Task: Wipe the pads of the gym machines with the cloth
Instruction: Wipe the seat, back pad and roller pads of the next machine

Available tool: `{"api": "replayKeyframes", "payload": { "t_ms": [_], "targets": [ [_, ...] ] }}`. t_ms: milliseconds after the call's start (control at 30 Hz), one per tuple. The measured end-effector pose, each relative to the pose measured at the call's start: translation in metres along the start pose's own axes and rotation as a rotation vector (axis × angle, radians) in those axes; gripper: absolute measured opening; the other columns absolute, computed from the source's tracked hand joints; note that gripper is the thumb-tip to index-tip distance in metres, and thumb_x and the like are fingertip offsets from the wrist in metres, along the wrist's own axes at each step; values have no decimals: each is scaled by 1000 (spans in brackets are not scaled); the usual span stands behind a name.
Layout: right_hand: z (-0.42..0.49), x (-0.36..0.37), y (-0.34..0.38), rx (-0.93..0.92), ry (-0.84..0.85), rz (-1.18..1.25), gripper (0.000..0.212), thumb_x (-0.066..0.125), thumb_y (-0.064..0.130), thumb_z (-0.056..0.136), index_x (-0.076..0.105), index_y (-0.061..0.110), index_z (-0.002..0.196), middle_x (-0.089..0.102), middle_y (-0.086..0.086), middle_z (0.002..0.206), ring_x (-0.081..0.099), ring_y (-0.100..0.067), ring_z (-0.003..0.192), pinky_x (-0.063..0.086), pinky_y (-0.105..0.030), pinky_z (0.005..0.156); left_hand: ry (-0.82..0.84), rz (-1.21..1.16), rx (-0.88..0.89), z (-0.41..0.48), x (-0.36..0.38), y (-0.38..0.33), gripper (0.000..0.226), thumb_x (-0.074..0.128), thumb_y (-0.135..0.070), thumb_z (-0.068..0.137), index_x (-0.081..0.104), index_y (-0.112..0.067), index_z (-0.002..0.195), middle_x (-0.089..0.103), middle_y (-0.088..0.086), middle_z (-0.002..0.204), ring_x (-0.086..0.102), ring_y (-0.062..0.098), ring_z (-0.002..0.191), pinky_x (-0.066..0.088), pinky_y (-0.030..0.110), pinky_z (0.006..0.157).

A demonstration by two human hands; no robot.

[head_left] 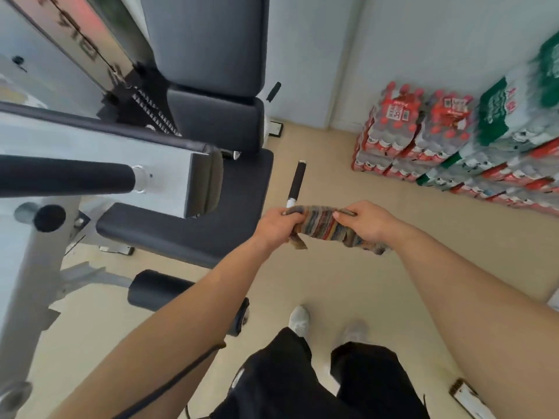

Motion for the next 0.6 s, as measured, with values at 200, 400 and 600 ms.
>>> {"api": "replayKeyframes", "payload": {
  "t_ms": [200,400,600],
  "targets": [
    [86,-35,20,-106,197,-95,42,52,50,100,68,19,78,69,-5,71,66,-22,67,46,-29,60,-160,-102,-99,41,-11,-17,21,60,-26,95,69,-27,77,68,2,71,63,13,58,53,24,60],
    [156,-60,51,-230,462,-231,34,64,54,92,75,22,89,75,-2,86,71,-17,81,53,-30,69,-290,-192,-232,64,-10,-20,15,65,-39,92,69,-25,89,75,11,91,73,29,78,61,41,79],
    [206,-55,84,-318,753,-455,20,86,26,77,69,21,85,63,5,66,58,-14,61,44,-23,55,-339,-252,-359,81,-11,2,15,76,-27,86,64,-22,92,71,2,90,66,11,74,57,26,66]
  ]
}}
Point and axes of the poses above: each hand's wrist, its own z-axis towards the middle knuckle, its own x-axis out of the palm, y = z × x, the point moved 6 cm from there along z, towards the middle knuckle
